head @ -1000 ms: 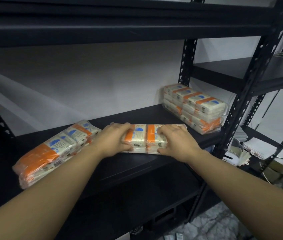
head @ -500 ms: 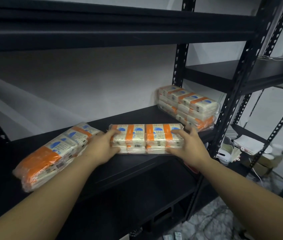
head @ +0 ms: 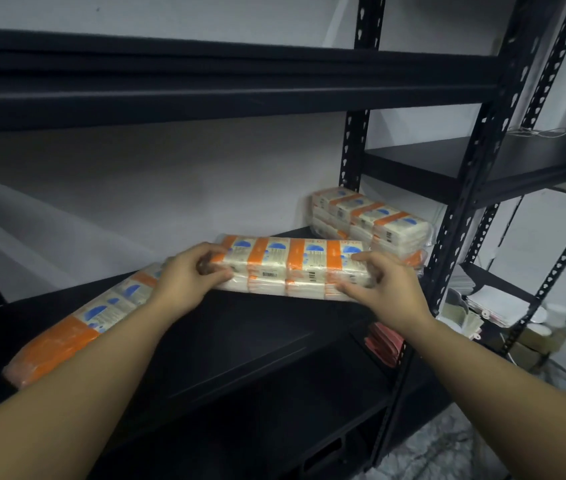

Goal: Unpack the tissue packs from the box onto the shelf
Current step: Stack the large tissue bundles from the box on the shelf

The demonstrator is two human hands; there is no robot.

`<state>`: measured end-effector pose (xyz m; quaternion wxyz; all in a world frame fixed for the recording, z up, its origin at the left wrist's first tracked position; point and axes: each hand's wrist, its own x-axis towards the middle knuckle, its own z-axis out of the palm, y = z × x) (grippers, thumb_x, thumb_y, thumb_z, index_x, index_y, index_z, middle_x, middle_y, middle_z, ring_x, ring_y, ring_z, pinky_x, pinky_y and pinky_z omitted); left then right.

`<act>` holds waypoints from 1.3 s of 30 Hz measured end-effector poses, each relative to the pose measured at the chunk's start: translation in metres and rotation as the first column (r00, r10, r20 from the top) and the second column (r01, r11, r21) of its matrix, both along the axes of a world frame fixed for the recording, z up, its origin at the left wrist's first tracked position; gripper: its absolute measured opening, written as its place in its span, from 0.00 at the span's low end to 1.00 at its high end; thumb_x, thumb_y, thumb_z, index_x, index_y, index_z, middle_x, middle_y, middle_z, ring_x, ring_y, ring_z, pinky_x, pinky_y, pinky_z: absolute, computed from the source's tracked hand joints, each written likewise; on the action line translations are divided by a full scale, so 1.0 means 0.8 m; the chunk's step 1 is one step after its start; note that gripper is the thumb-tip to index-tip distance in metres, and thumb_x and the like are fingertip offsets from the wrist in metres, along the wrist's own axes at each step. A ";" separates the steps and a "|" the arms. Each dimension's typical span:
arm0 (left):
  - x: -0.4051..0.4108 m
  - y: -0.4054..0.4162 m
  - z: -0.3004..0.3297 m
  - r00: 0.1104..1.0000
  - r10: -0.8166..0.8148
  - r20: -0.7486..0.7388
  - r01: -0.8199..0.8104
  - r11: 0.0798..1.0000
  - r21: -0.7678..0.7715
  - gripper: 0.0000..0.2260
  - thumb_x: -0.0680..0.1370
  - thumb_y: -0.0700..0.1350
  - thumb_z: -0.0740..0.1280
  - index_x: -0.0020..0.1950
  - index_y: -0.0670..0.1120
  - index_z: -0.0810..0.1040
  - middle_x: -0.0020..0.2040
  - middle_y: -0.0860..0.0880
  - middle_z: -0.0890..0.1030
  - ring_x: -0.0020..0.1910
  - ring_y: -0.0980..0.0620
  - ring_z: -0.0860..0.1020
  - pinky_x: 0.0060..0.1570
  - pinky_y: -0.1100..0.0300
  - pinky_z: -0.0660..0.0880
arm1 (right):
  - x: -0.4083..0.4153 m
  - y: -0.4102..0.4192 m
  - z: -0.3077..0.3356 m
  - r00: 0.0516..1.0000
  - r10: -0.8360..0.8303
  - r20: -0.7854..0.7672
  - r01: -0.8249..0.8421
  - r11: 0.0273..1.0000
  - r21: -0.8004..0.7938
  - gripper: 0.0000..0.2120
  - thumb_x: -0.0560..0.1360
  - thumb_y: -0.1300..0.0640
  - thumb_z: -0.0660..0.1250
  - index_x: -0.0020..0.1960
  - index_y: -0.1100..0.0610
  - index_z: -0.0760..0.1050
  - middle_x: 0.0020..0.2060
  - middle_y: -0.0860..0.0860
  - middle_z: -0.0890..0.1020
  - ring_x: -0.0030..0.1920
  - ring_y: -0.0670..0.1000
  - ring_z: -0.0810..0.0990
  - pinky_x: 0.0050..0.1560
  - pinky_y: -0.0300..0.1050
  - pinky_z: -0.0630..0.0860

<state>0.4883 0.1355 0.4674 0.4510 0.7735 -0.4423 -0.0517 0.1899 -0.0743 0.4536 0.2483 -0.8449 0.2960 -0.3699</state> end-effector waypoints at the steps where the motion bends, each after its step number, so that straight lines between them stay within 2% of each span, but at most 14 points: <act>1: 0.004 -0.011 0.008 1.000 0.008 0.001 -0.008 0.999 -0.042 0.18 0.73 0.46 0.80 0.60 0.58 0.83 0.54 0.54 0.85 0.52 0.57 0.83 0.56 0.58 0.80 | 0.000 -0.007 0.010 1.000 -0.006 0.022 0.007 1.000 -0.026 0.26 0.68 0.43 0.81 0.63 0.49 0.81 0.56 0.44 0.79 0.53 0.43 0.78 0.56 0.39 0.76; 3: 0.009 -0.038 0.026 1.000 0.016 0.011 -0.014 0.995 -0.100 0.17 0.73 0.45 0.80 0.60 0.57 0.83 0.53 0.54 0.85 0.49 0.62 0.83 0.53 0.66 0.78 | 0.001 -0.022 0.030 0.998 -0.025 0.060 0.029 0.997 -0.069 0.27 0.68 0.39 0.80 0.62 0.47 0.80 0.58 0.44 0.79 0.57 0.48 0.78 0.59 0.47 0.77; 5: 0.010 -0.072 0.043 1.000 -0.018 -0.008 0.017 0.988 -0.156 0.17 0.74 0.42 0.79 0.61 0.54 0.81 0.53 0.55 0.84 0.46 0.69 0.82 0.46 0.76 0.74 | 0.001 -0.040 0.049 0.995 -0.057 0.083 0.067 0.990 -0.126 0.28 0.68 0.37 0.78 0.63 0.46 0.80 0.56 0.42 0.77 0.57 0.48 0.78 0.58 0.47 0.77; 8: 0.014 -0.136 0.066 0.998 -0.069 0.007 0.069 0.979 -0.191 0.18 0.75 0.40 0.78 0.64 0.48 0.81 0.54 0.53 0.83 0.45 0.72 0.81 0.44 0.78 0.73 | -0.005 -0.069 0.076 0.984 -0.121 0.130 0.145 0.969 -0.201 0.28 0.68 0.39 0.79 0.64 0.48 0.80 0.54 0.43 0.76 0.54 0.49 0.80 0.55 0.43 0.77; 10: 0.019 -0.182 0.079 0.993 -0.103 0.050 0.110 0.978 -0.177 0.19 0.75 0.42 0.78 0.65 0.49 0.82 0.57 0.52 0.84 0.49 0.68 0.81 0.50 0.75 0.74 | -0.012 -0.088 0.089 0.977 -0.159 0.142 0.187 0.959 -0.213 0.28 0.69 0.40 0.80 0.65 0.50 0.80 0.55 0.44 0.75 0.53 0.48 0.80 0.53 0.41 0.77; 13: 0.023 -0.250 0.091 0.983 -0.157 0.097 0.170 0.975 -0.140 0.19 0.74 0.46 0.79 0.64 0.53 0.82 0.58 0.54 0.84 0.54 0.59 0.82 0.58 0.61 0.78 | -0.026 -0.117 0.099 0.970 -0.212 0.117 0.234 0.944 -0.232 0.28 0.69 0.39 0.79 0.64 0.50 0.80 0.54 0.45 0.75 0.52 0.48 0.79 0.54 0.47 0.79; 18: 0.024 -0.344 0.097 0.966 -0.217 0.141 0.236 0.962 -0.134 0.20 0.74 0.46 0.79 0.65 0.52 0.82 0.59 0.54 0.84 0.57 0.54 0.83 0.61 0.56 0.78 | -0.038 -0.151 0.106 0.959 -0.255 0.125 0.280 0.922 -0.266 0.24 0.69 0.45 0.80 0.61 0.51 0.81 0.49 0.47 0.75 0.48 0.49 0.78 0.53 0.48 0.78; 23: 0.025 -0.404 0.096 0.951 -0.288 0.114 0.302 0.945 -0.127 0.20 0.74 0.42 0.79 0.65 0.50 0.82 0.60 0.52 0.84 0.59 0.52 0.82 0.63 0.57 0.78 | -0.038 -0.168 0.103 0.948 -0.291 0.127 0.315 0.911 -0.267 0.23 0.68 0.45 0.81 0.60 0.52 0.82 0.48 0.48 0.75 0.47 0.49 0.78 0.52 0.48 0.78; 29: 0.034 -0.428 0.081 0.941 -0.324 0.096 0.333 0.936 -0.111 0.20 0.74 0.39 0.78 0.60 0.57 0.81 0.57 0.56 0.83 0.57 0.56 0.82 0.60 0.62 0.77 | -0.036 -0.171 0.085 0.953 -0.292 0.079 0.302 0.920 -0.249 0.25 0.69 0.43 0.80 0.62 0.52 0.82 0.50 0.47 0.74 0.44 0.49 0.79 0.50 0.47 0.78; 32: 0.036 -0.432 0.074 0.941 -0.329 0.074 0.336 0.934 -0.123 0.20 0.74 0.36 0.77 0.63 0.53 0.81 0.58 0.53 0.83 0.55 0.60 0.81 0.56 0.68 0.76 | -0.033 -0.172 0.077 0.954 -0.292 0.072 0.300 0.920 -0.252 0.25 0.70 0.43 0.80 0.63 0.52 0.81 0.49 0.47 0.74 0.41 0.49 0.79 0.50 0.48 0.79; 35: 0.035 -0.436 0.071 0.947 -0.312 0.075 0.320 0.938 -0.133 0.21 0.75 0.35 0.76 0.66 0.49 0.81 0.58 0.52 0.83 0.55 0.59 0.81 0.53 0.72 0.76 | -0.033 -0.172 0.074 0.956 -0.286 0.068 0.294 0.922 -0.251 0.26 0.70 0.43 0.80 0.64 0.52 0.81 0.50 0.47 0.73 0.41 0.49 0.79 0.50 0.51 0.80; 39: 0.033 -0.439 0.068 0.955 -0.291 0.062 0.297 0.947 -0.123 0.21 0.75 0.37 0.77 0.67 0.49 0.81 0.59 0.53 0.84 0.56 0.57 0.82 0.59 0.64 0.78 | -0.038 -0.173 0.070 0.963 -0.263 0.058 0.269 0.932 -0.243 0.28 0.70 0.42 0.79 0.67 0.50 0.80 0.50 0.46 0.73 0.44 0.47 0.78 0.52 0.53 0.82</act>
